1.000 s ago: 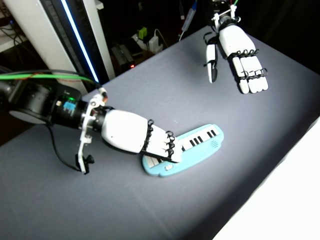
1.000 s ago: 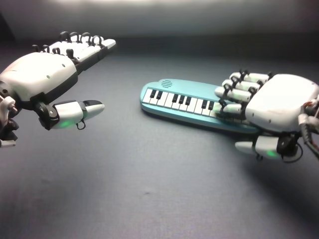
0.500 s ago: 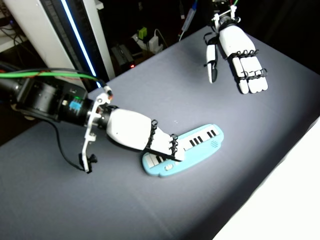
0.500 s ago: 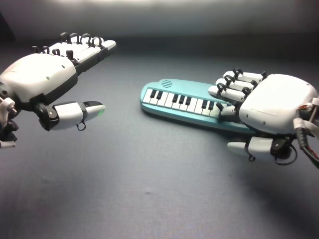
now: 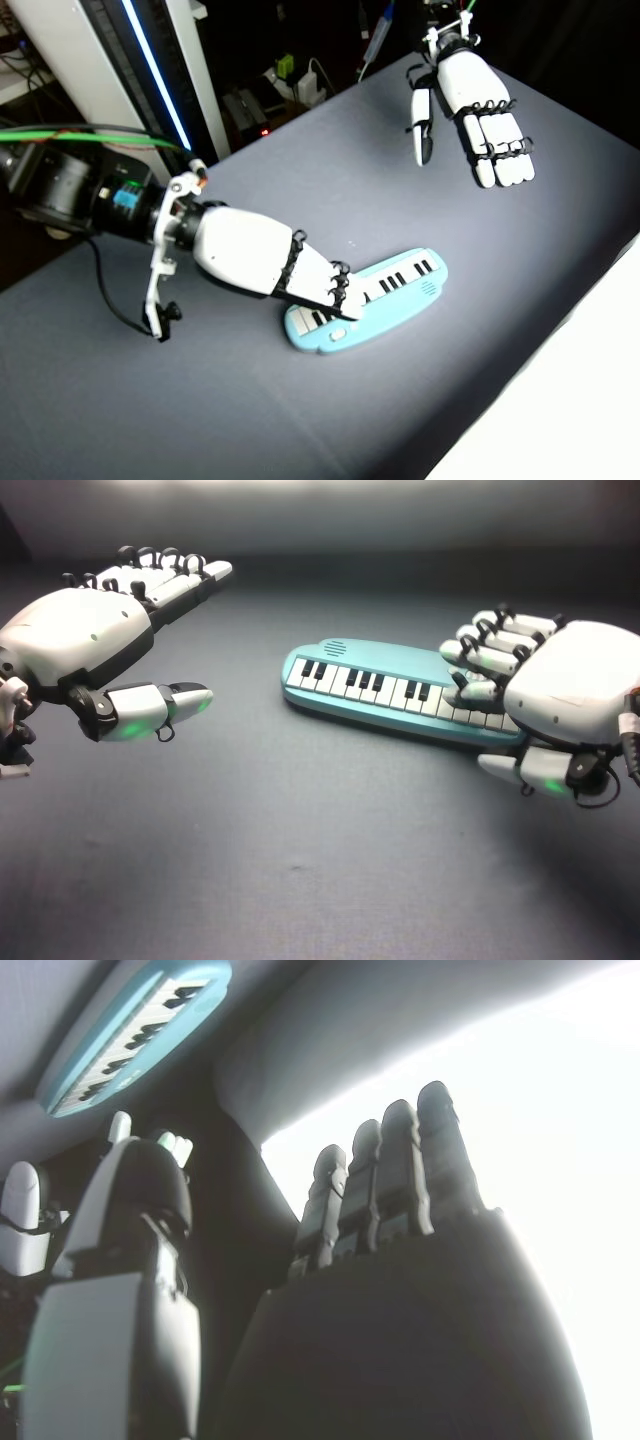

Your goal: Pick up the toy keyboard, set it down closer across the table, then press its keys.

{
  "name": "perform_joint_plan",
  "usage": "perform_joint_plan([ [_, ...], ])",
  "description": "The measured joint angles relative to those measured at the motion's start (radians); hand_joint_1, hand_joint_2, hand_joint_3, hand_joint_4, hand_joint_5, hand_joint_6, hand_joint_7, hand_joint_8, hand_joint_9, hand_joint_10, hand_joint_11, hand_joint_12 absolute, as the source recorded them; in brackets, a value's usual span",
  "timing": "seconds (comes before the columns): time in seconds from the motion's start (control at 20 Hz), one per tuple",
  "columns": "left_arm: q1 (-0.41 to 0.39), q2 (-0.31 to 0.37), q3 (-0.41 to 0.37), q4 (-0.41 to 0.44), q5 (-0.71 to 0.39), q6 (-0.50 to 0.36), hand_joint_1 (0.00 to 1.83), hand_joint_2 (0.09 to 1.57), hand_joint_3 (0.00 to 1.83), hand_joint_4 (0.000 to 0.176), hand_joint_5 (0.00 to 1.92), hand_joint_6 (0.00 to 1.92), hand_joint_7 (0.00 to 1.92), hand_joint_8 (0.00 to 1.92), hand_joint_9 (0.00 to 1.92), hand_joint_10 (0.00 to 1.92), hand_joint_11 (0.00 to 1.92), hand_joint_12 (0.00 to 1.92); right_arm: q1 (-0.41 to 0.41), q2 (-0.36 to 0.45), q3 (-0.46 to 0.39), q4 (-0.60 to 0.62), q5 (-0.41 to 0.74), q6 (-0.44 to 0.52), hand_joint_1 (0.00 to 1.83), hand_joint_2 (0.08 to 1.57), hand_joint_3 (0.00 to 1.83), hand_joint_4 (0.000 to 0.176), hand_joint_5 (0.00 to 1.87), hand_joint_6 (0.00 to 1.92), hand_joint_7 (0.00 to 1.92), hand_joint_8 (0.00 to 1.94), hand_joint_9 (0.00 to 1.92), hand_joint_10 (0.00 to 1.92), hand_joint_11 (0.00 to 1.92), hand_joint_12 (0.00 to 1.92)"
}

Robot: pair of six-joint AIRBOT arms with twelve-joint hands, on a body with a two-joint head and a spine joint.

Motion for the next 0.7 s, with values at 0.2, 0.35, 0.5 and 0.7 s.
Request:
perform_joint_plan([
  [0.2, 0.0, 0.0, 0.0, 0.0, -0.001, -0.001, 0.69, 1.26, 0.0, 0.041, 0.0, 0.0, 0.0, 0.0, 0.0, 0.0, 0.0, 0.0, -0.006, -0.019, 0.025, 0.019, -0.024, 0.0, 0.34, 1.38, 0.0, 0.0, 0.48, 0.02, 0.0, 0.0, 0.0, 0.0, 0.0, 0.0],
  [0.35, 0.006, 0.003, -0.002, -0.002, -0.01, -0.005, 0.68, 1.26, 0.0, 0.048, 0.0, 0.0, 0.0, 0.0, 0.0, 0.0, 0.0, 0.0, -0.006, -0.021, 0.024, 0.024, -0.016, 0.0, 0.36, 1.38, 0.0, 0.0, 0.46, 0.0, 0.0, 0.0, 0.0, 0.0, 0.0, 0.0],
  [0.5, 0.01, 0.006, -0.005, -0.008, -0.014, -0.005, 0.69, 1.27, 0.0, 0.032, 0.0, 0.0, 0.0, 0.0, 0.0, 0.0, 0.0, 0.0, -0.006, 0.021, 0.0, 0.014, -0.007, 0.075, 0.33, 1.36, 0.0, 0.0, 0.08, 0.0, 0.0, 0.0, 0.0, 0.0, 0.0, 0.0],
  [0.7, 0.018, 0.019, -0.022, -0.012, -0.046, -0.008, 0.66, 1.28, 0.01, 0.045, 0.0, 0.0, 0.0, 0.0, 0.0, 0.0, 0.0, 0.0, -0.038, 0.118, -0.069, -0.063, 0.132, 0.217, 0.31, 1.35, 0.0, 0.0, 0.0, 0.0, 0.0, 0.0, 0.0, 0.0, 0.0, 0.0],
])
